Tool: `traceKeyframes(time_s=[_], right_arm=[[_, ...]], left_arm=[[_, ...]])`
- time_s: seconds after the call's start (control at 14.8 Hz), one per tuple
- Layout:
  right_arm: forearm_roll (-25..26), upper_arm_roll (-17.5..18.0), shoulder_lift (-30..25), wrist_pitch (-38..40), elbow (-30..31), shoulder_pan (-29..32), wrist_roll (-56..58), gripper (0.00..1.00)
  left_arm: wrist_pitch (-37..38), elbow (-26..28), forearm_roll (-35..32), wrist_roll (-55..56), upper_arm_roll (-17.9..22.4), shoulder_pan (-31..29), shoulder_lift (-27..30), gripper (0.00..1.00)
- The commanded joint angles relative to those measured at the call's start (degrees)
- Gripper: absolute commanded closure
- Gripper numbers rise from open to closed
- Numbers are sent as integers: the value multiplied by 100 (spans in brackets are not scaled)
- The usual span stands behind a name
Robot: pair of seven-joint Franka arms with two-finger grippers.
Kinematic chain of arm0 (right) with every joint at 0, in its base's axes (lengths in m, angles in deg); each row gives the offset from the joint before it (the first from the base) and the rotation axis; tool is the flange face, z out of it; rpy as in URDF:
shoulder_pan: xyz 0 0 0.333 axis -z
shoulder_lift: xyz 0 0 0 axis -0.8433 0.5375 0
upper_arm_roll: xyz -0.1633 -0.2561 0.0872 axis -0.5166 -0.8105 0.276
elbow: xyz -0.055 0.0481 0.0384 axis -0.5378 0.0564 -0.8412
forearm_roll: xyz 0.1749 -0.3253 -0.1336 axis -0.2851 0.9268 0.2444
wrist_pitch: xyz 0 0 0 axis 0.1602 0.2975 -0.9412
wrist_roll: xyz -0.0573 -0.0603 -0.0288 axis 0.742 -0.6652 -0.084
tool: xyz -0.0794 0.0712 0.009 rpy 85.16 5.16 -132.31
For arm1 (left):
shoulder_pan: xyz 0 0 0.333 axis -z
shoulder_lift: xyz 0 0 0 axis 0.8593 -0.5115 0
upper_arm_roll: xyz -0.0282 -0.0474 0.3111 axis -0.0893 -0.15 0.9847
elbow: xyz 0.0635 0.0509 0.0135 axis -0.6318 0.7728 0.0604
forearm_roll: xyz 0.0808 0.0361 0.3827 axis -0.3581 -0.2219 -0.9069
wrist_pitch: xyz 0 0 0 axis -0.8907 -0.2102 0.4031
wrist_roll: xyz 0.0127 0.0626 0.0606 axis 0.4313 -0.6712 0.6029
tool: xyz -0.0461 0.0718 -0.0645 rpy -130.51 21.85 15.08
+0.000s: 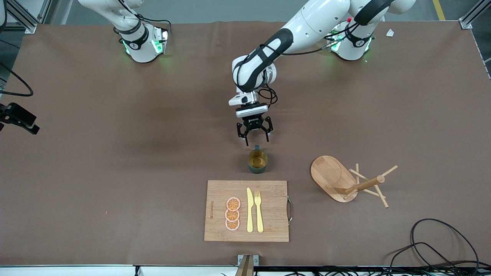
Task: Pass cup and hang on rack
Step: 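Lower the left gripper over the mug and align with the handle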
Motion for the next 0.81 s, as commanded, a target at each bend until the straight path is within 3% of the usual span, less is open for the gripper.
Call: traceKeyframes(time_s=[0.0, 0.27, 0.74], right_arm=[[97, 23, 10, 19, -64, -15, 23, 0], [80, 14, 10, 19, -64, -6, 23, 0], [62, 14, 10, 10, -64, 3, 23, 0]], left_arm=[[19, 30, -234, 141, 15, -19, -11, 8], [-51, -136, -375, 141, 94, -54, -125, 12], [-77, -444, -375, 124, 102, -54, -327, 34]])
